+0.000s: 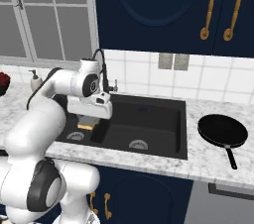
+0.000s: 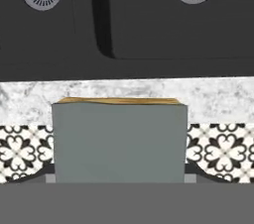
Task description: Pick the pan and sponge and place them into the sink. Then turn on the water.
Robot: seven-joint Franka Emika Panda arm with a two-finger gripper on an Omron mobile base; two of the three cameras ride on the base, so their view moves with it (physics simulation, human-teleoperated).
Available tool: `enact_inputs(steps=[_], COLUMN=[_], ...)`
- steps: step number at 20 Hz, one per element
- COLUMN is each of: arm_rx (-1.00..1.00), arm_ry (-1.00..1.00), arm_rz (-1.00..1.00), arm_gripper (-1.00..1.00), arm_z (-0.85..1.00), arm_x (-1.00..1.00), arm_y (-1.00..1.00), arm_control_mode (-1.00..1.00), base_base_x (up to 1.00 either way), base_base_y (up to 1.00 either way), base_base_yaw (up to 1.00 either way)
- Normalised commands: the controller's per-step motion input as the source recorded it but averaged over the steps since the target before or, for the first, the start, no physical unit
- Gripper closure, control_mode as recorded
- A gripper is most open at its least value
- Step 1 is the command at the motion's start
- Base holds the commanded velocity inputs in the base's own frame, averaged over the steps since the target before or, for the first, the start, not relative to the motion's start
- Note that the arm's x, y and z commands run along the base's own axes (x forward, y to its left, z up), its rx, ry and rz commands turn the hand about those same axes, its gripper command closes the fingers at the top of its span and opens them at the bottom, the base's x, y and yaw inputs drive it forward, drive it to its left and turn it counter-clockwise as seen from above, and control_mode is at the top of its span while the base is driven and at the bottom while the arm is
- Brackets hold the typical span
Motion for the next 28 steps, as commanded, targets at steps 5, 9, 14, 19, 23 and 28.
enact_inputs(steps=[5, 9, 14, 19, 23, 28], arm_rx=[0.04, 0.02, 0.01, 0.01, 0.01, 0.02], arm_ry=[0.0, 0.02, 0.07, 0.1, 0.03, 0.01], arm_rz=[0.0, 0.0, 0.0, 0.0, 0.0, 0.0], arm_gripper=[1.0, 1.0, 1.0, 1.0, 1.0, 1.0], arm_z=[-0.83, -0.83, -0.54, -0.23, -0.49, -0.48], arm_x=[0.98, 1.0, 0.76, 0.26, 0.41, 0.25], arm_y=[-1.0, -1.0, -0.76, -0.04, 0.02, 0.16], arm_control_mode=[-1.0, -1.0, -1.0, -1.0, -1.0, -1.0], base_base_x=[0.0, 0.0, 0.0, 0.0, 0.0, 0.0], base_base_y=[0.0, 0.0, 0.0, 0.0, 0.0, 0.0], base_base_yaw=[0.0, 0.0, 0.0, 0.0, 0.0, 0.0])
